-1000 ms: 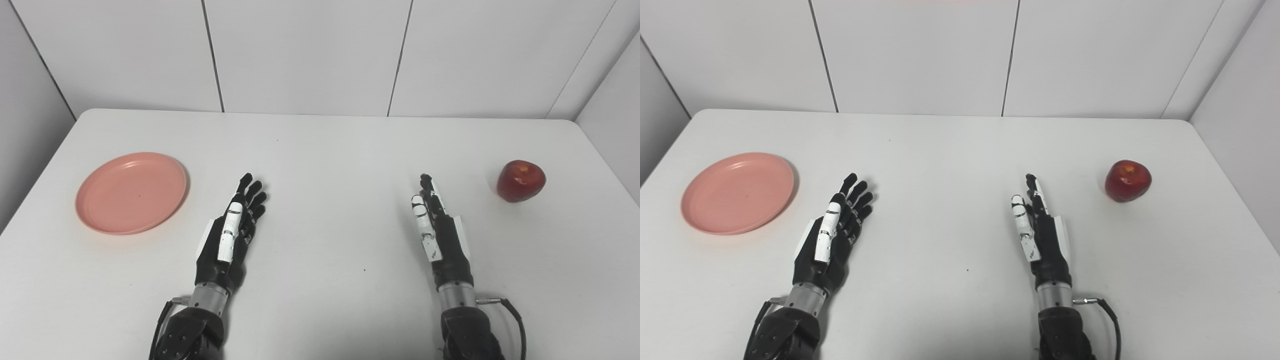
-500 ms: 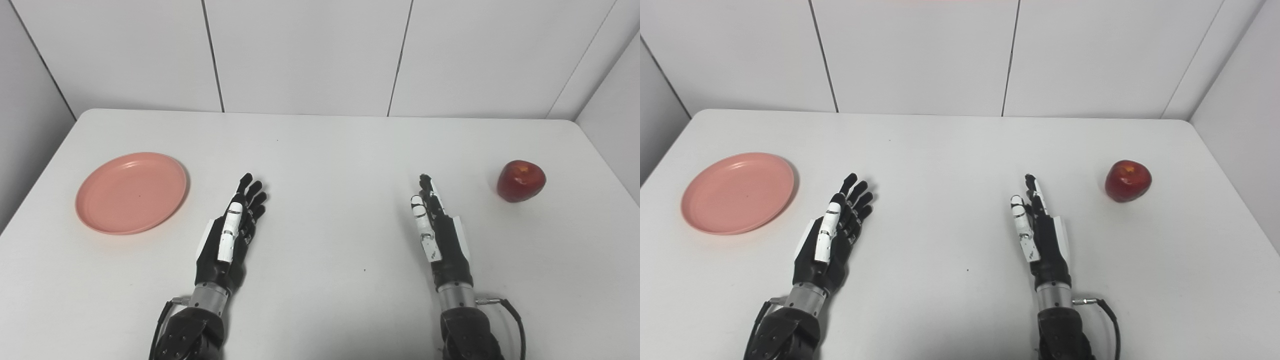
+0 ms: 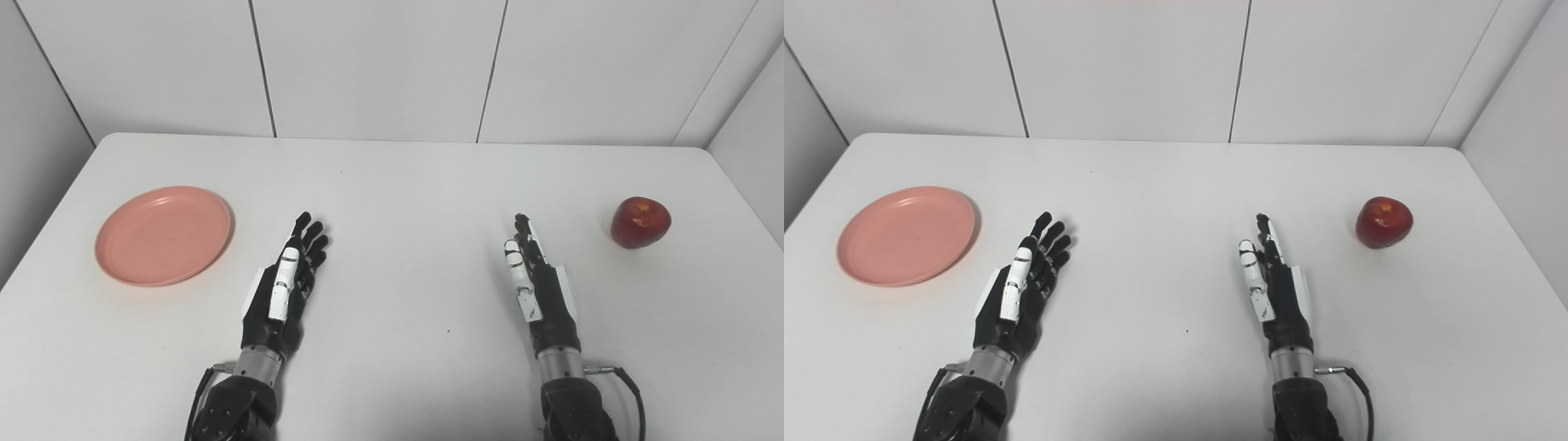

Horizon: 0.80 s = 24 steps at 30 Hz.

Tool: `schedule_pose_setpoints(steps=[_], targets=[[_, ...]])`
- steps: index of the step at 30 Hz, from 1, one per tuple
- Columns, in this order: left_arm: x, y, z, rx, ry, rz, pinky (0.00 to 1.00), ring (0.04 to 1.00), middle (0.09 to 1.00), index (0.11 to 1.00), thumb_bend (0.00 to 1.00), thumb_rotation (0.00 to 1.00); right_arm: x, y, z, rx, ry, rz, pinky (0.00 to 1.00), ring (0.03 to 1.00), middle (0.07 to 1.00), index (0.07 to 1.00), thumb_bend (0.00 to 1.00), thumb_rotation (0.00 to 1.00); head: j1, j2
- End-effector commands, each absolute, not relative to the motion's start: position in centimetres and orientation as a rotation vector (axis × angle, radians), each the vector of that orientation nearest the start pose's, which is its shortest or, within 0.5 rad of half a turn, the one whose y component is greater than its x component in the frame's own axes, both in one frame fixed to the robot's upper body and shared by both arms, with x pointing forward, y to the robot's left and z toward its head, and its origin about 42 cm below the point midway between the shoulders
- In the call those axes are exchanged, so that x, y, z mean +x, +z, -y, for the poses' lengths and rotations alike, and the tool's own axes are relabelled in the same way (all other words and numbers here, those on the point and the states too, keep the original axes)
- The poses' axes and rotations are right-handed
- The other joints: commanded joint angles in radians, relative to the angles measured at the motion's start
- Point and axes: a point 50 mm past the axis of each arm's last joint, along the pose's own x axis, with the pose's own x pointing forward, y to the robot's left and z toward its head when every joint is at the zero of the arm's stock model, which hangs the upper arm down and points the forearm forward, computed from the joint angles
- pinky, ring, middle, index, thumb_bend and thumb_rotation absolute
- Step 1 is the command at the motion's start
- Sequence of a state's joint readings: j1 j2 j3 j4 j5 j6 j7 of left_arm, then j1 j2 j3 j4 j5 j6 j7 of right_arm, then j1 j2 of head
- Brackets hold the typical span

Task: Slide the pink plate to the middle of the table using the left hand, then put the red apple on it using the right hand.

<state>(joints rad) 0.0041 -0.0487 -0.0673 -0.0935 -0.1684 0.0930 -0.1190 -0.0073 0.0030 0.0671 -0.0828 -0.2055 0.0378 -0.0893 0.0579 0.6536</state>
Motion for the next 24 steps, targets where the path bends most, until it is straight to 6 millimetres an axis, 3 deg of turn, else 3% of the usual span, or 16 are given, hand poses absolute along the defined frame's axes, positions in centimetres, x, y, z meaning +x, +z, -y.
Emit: schedule_pose_setpoints(steps=[1, 3, 14, 24], targets=[[28.0, 11.5, -15.9, -0.23, -0.199, 0.007, 0.99, 0.958, 0.969, 0.962, 0.44, 1.0, 28.4, 12.3, 20.0, -0.188, -0.031, 0.117, 0.94, 0.979, 0.979, 0.968, 0.25, 1.0, 0.008, -0.003], [27.9, 11.4, -15.1, -0.233, -0.2, 0.004, 0.98, 0.954, 0.965, 0.959, 0.43, 1.0, 28.4, 12.3, 20.6, -0.183, -0.031, 0.12, 0.94, 0.973, 0.978, 0.966, 0.24, 1.0, 0.071, -0.02], [28.0, 11.0, -11.9, -0.251, -0.205, 0.001, 0.96, 0.956, 0.969, 0.961, 0.39, 1.0, 28.7, 11.7, 23.1, -0.157, -0.015, 0.125, 0.99, 0.985, 0.987, 0.99, 0.11, 1.0, 0.255, -0.082], [28.3, 10.7, -10.2, -0.262, -0.211, 0.001, 0.98, 0.964, 0.978, 0.974, 0.39, 1.0, 28.9, 11.6, 23.8, -0.119, 0.009, 0.144, 1.0, 1.0, 1.0, 1.0, 0.04, 1.0, 0.343, -0.121]])
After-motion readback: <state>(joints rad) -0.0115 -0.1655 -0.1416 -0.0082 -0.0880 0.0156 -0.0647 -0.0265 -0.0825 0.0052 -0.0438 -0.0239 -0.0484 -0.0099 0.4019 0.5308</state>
